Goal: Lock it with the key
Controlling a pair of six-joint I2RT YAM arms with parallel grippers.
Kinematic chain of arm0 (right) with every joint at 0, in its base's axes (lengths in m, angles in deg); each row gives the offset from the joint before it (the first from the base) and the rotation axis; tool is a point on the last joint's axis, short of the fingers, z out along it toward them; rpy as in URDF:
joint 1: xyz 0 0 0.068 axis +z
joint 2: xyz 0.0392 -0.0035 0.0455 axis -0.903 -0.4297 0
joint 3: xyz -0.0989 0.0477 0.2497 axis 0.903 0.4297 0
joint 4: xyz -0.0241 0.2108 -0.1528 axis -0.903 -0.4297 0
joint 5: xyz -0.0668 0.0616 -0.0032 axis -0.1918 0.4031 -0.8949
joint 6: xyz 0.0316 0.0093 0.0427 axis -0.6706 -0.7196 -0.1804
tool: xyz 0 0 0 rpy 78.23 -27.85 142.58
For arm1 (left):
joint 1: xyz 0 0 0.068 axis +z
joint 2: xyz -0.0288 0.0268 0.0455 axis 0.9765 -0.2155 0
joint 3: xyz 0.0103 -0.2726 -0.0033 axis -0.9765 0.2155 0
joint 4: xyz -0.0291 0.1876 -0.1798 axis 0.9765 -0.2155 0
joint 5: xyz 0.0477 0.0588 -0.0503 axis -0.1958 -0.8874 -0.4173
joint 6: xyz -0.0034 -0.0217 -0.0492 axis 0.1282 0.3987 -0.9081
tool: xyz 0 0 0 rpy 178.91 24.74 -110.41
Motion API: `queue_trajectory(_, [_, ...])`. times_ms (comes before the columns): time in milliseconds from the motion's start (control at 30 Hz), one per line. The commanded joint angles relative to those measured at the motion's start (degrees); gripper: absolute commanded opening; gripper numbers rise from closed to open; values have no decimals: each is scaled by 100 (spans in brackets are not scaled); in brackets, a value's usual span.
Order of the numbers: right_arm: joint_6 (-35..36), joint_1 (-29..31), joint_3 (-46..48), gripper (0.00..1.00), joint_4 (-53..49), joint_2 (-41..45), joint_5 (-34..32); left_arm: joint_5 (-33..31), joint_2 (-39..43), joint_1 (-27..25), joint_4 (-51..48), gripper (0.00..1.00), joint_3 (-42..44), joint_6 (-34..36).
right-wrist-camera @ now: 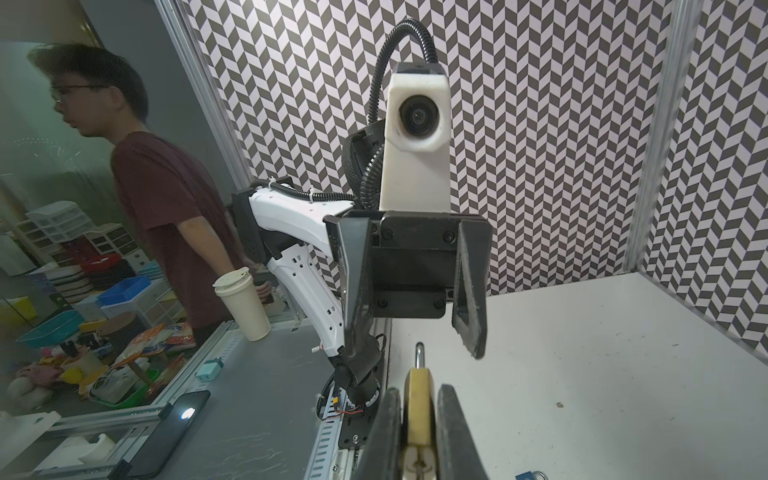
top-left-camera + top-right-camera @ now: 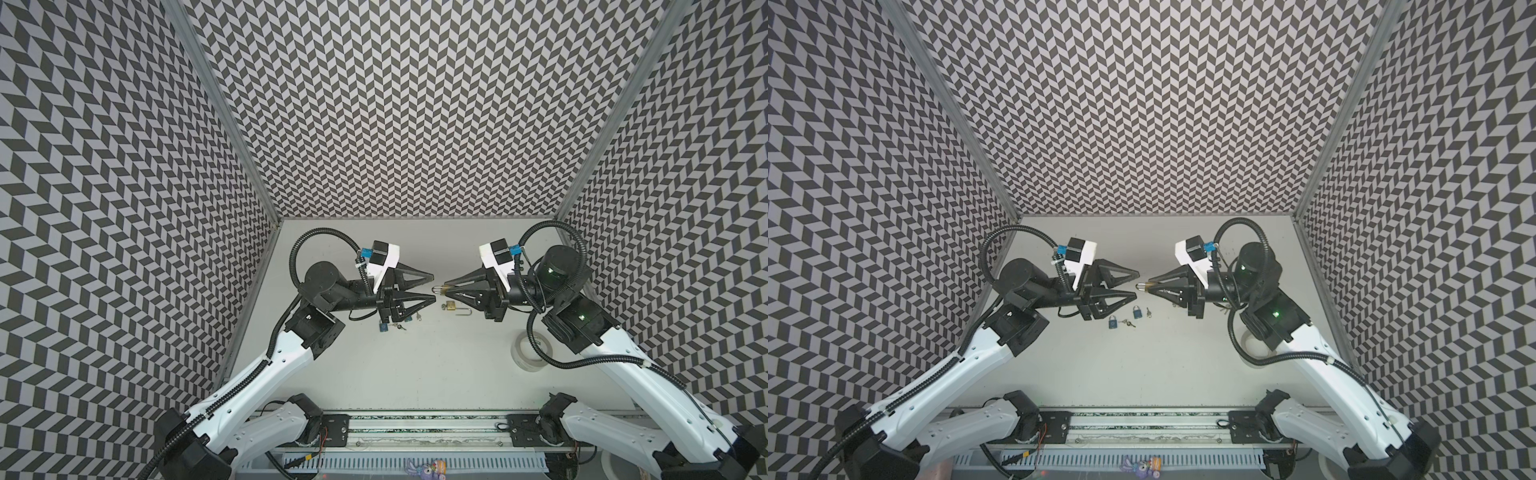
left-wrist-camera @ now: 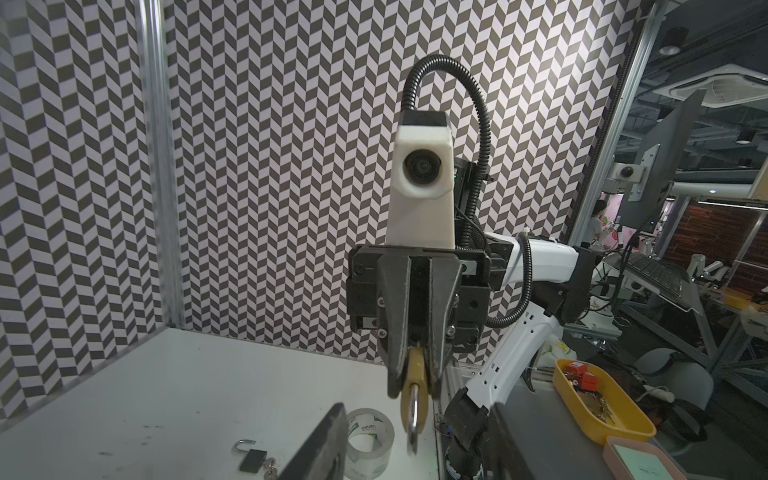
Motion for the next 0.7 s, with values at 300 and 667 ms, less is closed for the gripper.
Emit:
queue_trajectory(300, [36, -14, -79, 0, 330, -8, 154, -1, -93, -101, 99, 29, -71, 61])
queue_trajectory(667, [159, -14, 139, 45, 295, 397, -663, -267, 98, -46, 35, 0, -38, 74])
